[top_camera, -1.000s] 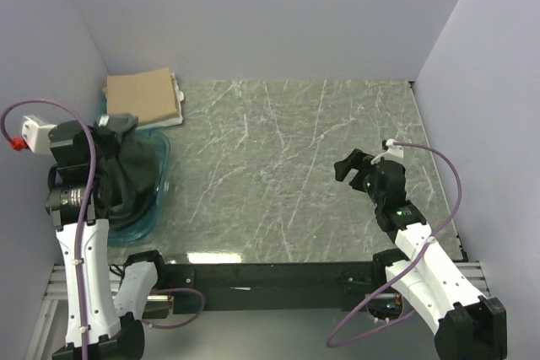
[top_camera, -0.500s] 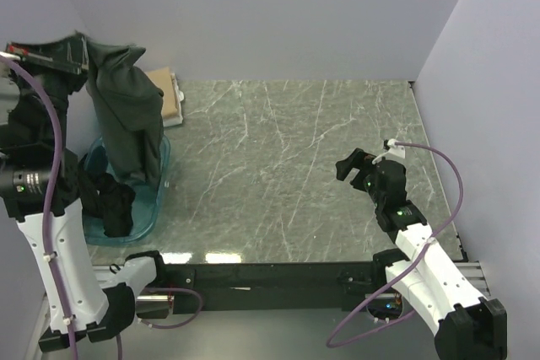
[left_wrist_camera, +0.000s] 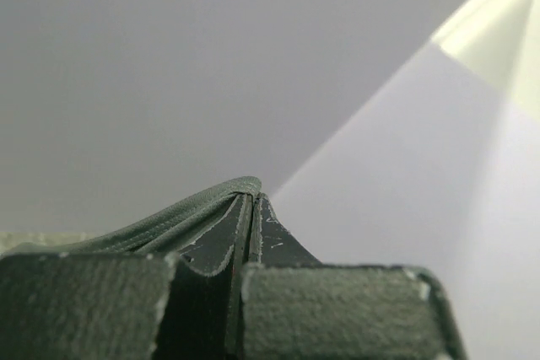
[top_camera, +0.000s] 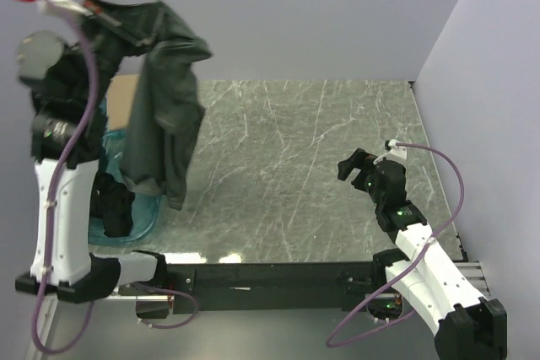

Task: Fold and stack the t-shirts
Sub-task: Move the tshirt to the center of the board

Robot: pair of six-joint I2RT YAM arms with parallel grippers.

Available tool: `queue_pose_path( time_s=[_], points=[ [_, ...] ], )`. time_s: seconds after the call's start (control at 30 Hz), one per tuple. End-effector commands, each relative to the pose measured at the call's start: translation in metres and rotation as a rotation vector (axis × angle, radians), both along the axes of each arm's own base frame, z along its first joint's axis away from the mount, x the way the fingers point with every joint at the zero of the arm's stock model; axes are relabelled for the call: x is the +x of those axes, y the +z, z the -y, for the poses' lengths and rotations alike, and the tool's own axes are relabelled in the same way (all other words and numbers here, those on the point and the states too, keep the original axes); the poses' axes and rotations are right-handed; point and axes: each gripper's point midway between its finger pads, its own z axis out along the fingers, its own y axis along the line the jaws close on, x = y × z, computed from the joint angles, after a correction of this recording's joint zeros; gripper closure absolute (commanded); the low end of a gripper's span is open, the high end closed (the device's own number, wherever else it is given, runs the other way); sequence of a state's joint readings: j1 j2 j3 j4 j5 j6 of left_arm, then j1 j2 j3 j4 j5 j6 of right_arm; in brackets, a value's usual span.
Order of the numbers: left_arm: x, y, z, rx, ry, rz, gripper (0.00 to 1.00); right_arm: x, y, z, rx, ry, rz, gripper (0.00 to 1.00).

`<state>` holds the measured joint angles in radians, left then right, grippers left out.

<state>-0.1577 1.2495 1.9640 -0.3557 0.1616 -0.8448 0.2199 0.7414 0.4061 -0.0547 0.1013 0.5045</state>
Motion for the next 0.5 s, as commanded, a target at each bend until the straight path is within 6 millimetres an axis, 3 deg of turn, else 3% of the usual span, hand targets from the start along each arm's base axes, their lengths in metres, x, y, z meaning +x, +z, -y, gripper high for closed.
queue_pose_path(
  time_s=[0.0, 0.07, 0.1, 0.13, 0.2, 0.3, 0.33, 0.37, 0.43, 0.47],
  points=[
    [0.000, 0.016, 0.047, 0.046, -0.089, 0.072, 0.99, 0.007, 0.026, 0.005, 0.003, -0.032, 0.070, 0.01],
    [0.021, 0.000, 0.074, 0.077, -0.114, 0.026, 0.99, 0.006, 0.026, 0.007, 0.000, -0.044, 0.071, 0.01],
    [0.013, 0.003, 0.095, 0.084, -0.164, 0.035, 0.99, 0.005, 0.025, 0.008, -0.001, -0.049, 0.067, 0.01],
    [0.021, -0.004, 0.111, 0.117, -0.174, 0.028, 0.99, 0.005, 0.025, 0.009, -0.002, -0.053, 0.069, 0.01],
    [0.013, -0.002, 0.135, 0.121, -0.192, 0.036, 0.99, 0.004, 0.026, 0.012, -0.007, -0.066, 0.072, 0.01],
    [0.019, -0.020, 0.150, 0.137, -0.168, 0.008, 0.99, 0.002, 0.026, 0.019, -0.012, -0.108, 0.072, 0.01],
    [0.015, -0.014, 0.145, 0.089, -0.159, 0.020, 0.99, 0.001, 0.026, 0.021, -0.012, -0.117, 0.071, 0.00],
    [0.029, -0.046, 0.151, 0.109, -0.144, -0.040, 0.99, 0.001, 0.026, 0.021, -0.012, -0.122, 0.070, 0.00],
    [0.035, -0.061, 0.138, 0.078, -0.069, -0.072, 0.99, 0.001, 0.026, 0.022, -0.013, -0.127, 0.069, 0.00],
    [0.046, -0.094, 0.141, 0.107, -0.048, -0.136, 0.99, 0.001, 0.025, 0.022, -0.013, -0.125, 0.064, 0.00]
  ],
)
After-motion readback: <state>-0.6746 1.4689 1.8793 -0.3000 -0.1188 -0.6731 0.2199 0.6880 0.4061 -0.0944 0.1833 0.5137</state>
